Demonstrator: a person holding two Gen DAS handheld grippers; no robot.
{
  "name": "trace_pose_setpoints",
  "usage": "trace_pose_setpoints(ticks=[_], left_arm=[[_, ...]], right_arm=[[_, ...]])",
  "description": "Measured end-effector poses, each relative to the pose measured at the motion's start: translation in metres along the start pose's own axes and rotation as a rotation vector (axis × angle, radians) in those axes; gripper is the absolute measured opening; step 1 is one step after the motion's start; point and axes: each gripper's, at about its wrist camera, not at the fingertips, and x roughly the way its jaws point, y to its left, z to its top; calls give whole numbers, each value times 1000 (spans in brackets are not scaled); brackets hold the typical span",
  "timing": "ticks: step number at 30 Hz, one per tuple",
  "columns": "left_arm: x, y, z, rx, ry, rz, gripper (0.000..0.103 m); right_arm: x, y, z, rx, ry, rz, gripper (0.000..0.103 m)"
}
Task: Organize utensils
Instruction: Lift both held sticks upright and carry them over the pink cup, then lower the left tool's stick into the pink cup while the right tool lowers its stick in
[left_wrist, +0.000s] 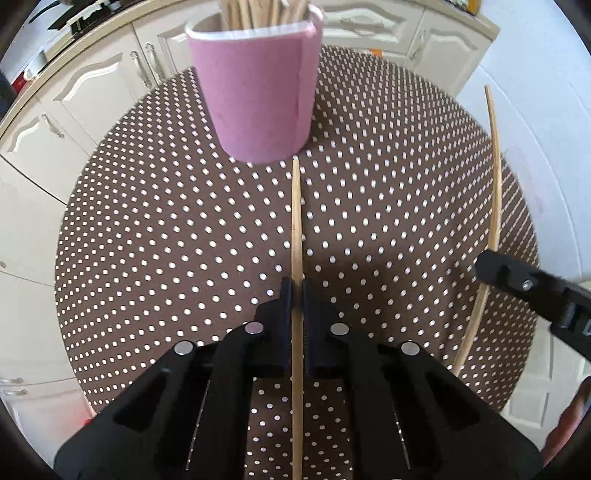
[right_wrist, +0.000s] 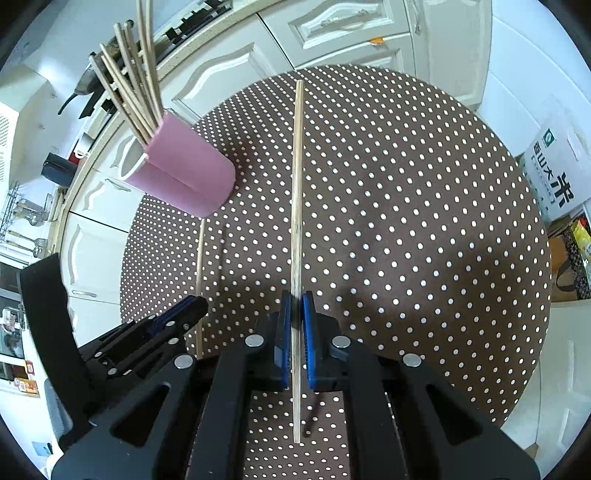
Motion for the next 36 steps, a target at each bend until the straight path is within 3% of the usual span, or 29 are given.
trace_pose_setpoints(ticks=[12,23,36], left_arm=[[-85,19,23,-84,-214,-12,6],[-131,26,43,-163,-382,-23,6],[-144,40,95,-209,-507,-16,6]], right_arm=[[-34,22,18,-39,-125,57,5],[-65,42,39,-73,-246,100,5],[-85,68,80,-78,-367,139,5]])
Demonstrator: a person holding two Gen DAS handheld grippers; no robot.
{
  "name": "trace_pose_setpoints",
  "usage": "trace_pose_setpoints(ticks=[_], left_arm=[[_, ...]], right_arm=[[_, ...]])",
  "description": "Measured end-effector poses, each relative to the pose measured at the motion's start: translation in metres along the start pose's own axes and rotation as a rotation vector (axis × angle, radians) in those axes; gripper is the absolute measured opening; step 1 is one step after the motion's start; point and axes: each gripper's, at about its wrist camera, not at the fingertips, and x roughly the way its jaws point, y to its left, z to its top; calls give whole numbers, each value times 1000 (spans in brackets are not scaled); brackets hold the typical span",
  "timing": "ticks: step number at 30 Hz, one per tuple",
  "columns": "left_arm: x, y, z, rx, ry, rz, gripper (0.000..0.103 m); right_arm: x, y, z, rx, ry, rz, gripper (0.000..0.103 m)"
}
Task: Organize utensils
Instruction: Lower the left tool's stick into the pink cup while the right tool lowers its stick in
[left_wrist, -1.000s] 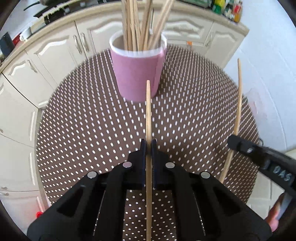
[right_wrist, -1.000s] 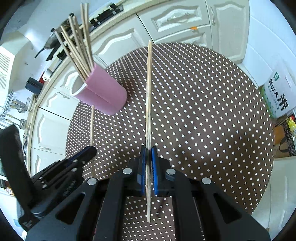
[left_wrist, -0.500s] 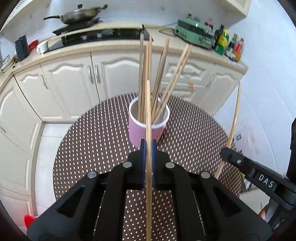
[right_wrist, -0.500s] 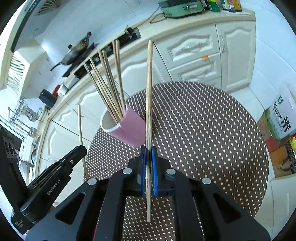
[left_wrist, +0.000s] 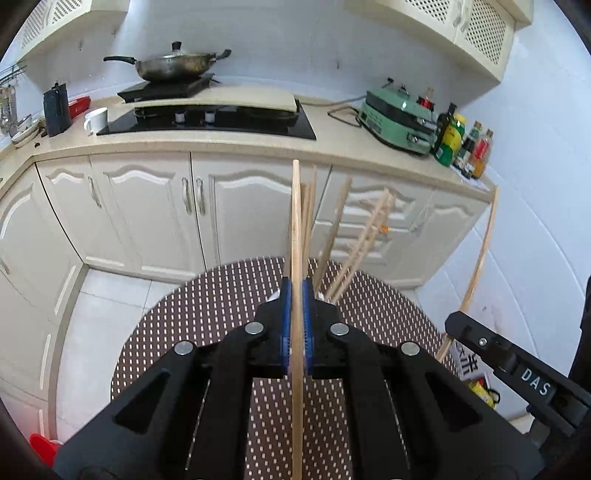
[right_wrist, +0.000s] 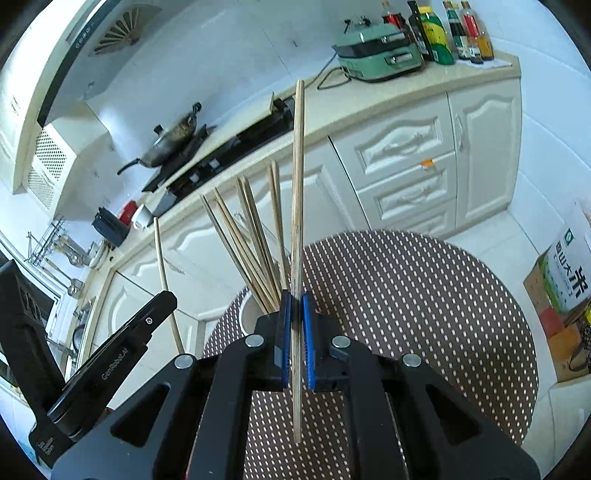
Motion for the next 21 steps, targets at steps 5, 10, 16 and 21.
trace_pose_setpoints(ticks=[5,10,16,21], left_arm=[[12,0,20,-4,-29,25,6],[28,4,37,-14,-50,16,6],[49,5,53,-1,-76,30,6],[67,9,64,-5,-98,36,6]], right_arm=[[9,3,15,9,-29,5,5],[22,5,29,31,-60,9,5],[40,4,40,60,-80,12,5],[57,0,44,77,-94,29,5]])
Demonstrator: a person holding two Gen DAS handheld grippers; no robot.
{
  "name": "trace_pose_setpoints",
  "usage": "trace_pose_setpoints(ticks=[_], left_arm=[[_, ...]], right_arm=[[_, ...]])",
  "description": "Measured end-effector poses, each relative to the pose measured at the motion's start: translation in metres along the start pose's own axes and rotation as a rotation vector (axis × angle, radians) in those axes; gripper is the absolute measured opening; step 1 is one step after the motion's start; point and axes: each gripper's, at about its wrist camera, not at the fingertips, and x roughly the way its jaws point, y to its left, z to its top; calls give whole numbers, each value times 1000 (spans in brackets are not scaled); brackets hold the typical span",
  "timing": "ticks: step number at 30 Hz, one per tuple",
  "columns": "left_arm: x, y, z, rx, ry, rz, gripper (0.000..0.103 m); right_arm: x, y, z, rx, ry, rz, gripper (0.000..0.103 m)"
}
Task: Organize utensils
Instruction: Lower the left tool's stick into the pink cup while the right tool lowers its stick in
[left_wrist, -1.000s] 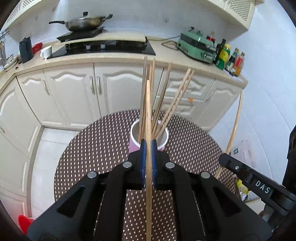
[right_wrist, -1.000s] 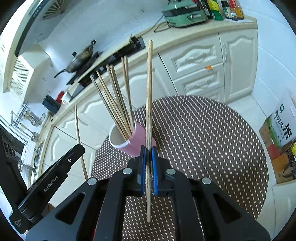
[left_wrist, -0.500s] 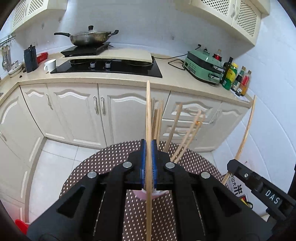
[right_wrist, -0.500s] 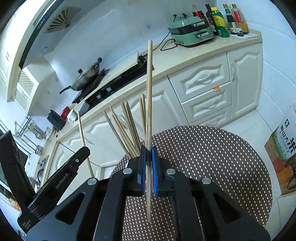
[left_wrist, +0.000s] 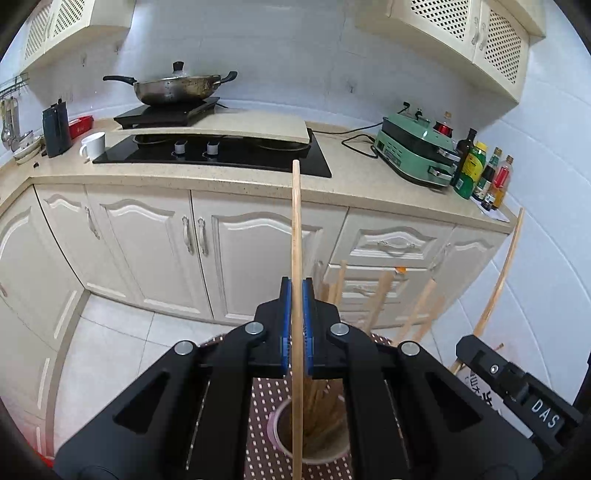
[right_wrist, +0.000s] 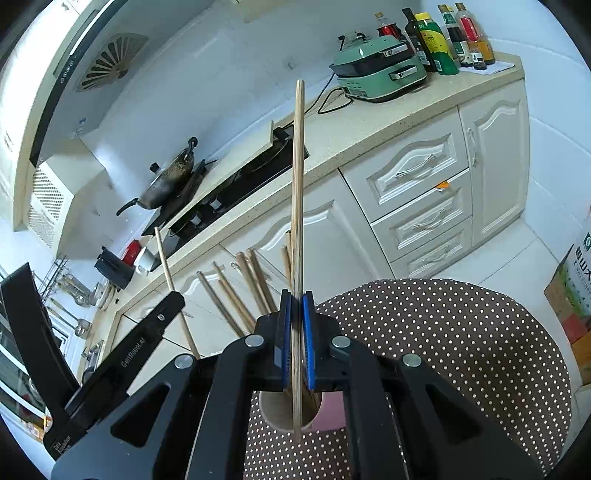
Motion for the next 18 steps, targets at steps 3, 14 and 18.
trace_pose_setpoints(ticks=[3,14,18], left_arm=[[7,2,1,-7,-31,-28,6],[27,8,-16,-16,-72,-97,6],[35,13,-26,-19,-55,-103,6]], right_arm=[[7,-2,-2,6,-6,0,5],[29,-2,-20,-41,-7,1,5],[34,-3,-26,-52,5,-7,5]])
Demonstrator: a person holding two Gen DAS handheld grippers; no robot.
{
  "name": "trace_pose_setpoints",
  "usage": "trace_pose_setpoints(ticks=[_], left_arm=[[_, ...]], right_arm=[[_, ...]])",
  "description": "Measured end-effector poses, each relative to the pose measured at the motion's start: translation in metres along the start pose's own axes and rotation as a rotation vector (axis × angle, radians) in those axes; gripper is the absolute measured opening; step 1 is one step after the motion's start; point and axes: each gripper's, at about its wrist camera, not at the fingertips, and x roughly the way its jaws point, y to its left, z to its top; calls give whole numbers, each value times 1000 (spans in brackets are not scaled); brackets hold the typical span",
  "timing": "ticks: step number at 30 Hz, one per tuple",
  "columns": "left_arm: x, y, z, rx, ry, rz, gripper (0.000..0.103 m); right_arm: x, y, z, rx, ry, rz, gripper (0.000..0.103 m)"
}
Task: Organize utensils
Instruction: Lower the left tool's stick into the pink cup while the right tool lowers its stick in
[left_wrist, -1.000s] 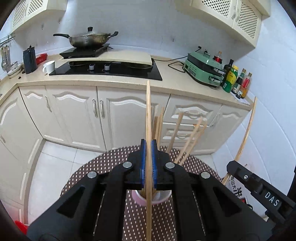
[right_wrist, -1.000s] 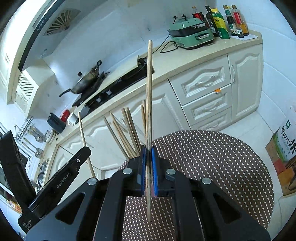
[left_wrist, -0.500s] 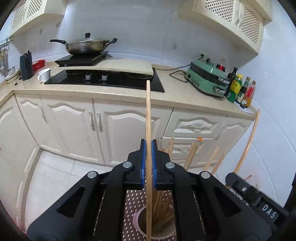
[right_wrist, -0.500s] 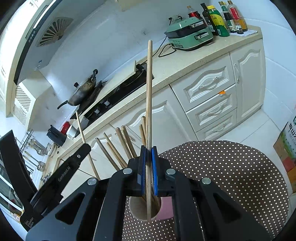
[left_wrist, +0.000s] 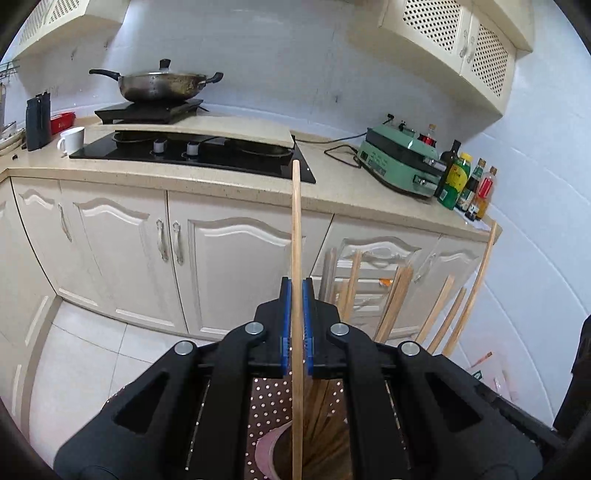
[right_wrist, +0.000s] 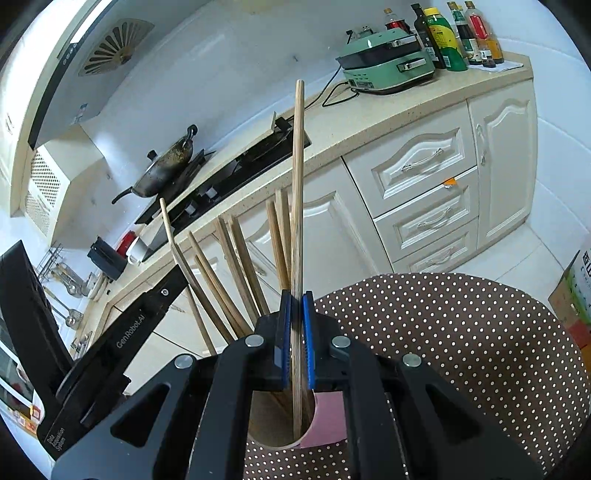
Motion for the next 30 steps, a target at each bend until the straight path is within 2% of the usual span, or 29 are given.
trace_pose_setpoints(ticks=[13,30], left_arm=[[1,6,-34,10,87,-12,6],[-4,5,-61,69,168,-7,7]], right_arm=[[8,-2,-30,-26,90,-20,5],[8,2,-42,-24,152,-31,8]])
